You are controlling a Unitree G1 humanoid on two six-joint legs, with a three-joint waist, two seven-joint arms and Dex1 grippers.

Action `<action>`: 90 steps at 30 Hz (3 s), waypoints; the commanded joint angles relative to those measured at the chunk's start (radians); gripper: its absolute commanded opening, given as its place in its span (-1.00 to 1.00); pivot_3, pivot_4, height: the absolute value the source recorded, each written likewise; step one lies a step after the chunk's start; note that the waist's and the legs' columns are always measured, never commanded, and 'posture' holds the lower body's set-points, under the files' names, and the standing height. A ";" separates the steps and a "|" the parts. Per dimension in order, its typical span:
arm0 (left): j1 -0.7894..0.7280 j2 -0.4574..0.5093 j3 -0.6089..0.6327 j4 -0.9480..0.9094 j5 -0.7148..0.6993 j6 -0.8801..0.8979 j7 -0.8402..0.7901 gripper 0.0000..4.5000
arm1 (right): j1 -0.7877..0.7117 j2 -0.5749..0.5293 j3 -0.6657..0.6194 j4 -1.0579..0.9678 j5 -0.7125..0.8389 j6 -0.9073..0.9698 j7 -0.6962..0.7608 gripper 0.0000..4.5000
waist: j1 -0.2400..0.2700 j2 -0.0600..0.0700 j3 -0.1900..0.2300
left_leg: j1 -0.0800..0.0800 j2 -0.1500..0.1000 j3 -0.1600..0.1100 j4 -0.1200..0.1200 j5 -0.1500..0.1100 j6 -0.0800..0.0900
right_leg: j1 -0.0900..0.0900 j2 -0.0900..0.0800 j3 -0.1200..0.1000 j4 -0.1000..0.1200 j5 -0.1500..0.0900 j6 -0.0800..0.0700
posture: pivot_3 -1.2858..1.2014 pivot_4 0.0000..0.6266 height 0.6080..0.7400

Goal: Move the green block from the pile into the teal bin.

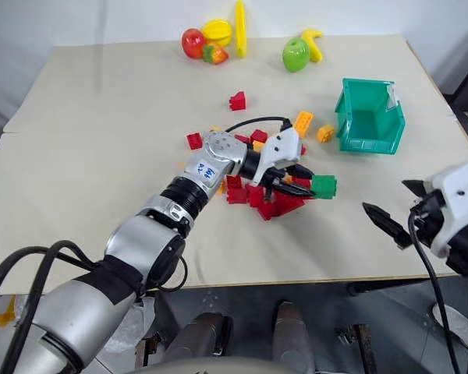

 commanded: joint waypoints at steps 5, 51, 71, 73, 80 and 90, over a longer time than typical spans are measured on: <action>-0.012 -0.044 -0.023 0.037 0.012 -0.012 0.061 0.29 | 0.050 0.029 -0.065 -0.097 0.029 0.001 -0.029 1.00 | 0.003 0.000 0.000 | 0.001 0.002 0.003 0.000 0.000 0.001 | 0.000 0.001 0.002 -0.003 0.004 0.000 | 0.03 -0.52 1.00; 0.631 0.545 0.246 -0.847 -0.440 0.319 -0.078 1.00 | -0.425 0.261 0.570 0.303 -0.124 -0.002 -0.289 0.46 | -0.020 0.001 0.000 | 0.000 0.003 0.002 0.001 0.001 0.001 | -0.001 0.001 -0.001 -0.002 0.010 -0.003 | 0.03 -0.52 1.00; 0.330 0.296 0.125 -0.634 -0.310 0.331 0.281 1.00 | -1.069 0.114 0.669 1.103 -0.435 -0.505 -0.194 -0.05 | -0.036 0.001 0.000 | 0.000 0.004 0.006 -0.002 0.002 0.001 | -0.001 0.001 -0.001 -0.006 0.012 -0.002 | 0.03 -0.52 1.00; 0.294 0.277 0.124 -0.569 -0.299 0.295 0.297 1.00 | -1.177 0.145 0.685 1.322 -0.475 -0.625 -0.197 -0.05 | -0.045 0.001 0.000 | 0.000 0.003 0.006 -0.003 0.003 0.002 | -0.002 0.000 -0.001 -0.007 0.012 -0.002 | 0.03 -0.52 1.00; 0.257 0.261 0.157 -0.462 -0.320 0.191 0.271 1.00 | -1.361 0.192 0.695 1.725 -0.558 -0.864 -0.219 0.98 | -0.069 0.001 0.000 | -0.001 0.004 0.005 -0.011 0.004 0.001 | -0.004 -0.001 -0.003 -0.013 0.012 -0.002 | 0.03 -0.52 1.00; 0.408 0.482 0.223 -0.577 -0.374 0.243 0.128 1.00 | -0.988 0.128 0.675 1.076 -0.394 -0.715 0.162 0.98 | -0.072 0.003 -0.001 | -0.002 0.005 0.004 -0.011 0.004 0.001 | -0.006 0.000 -0.005 -0.012 0.012 -0.002 | 0.03 -0.52 1.00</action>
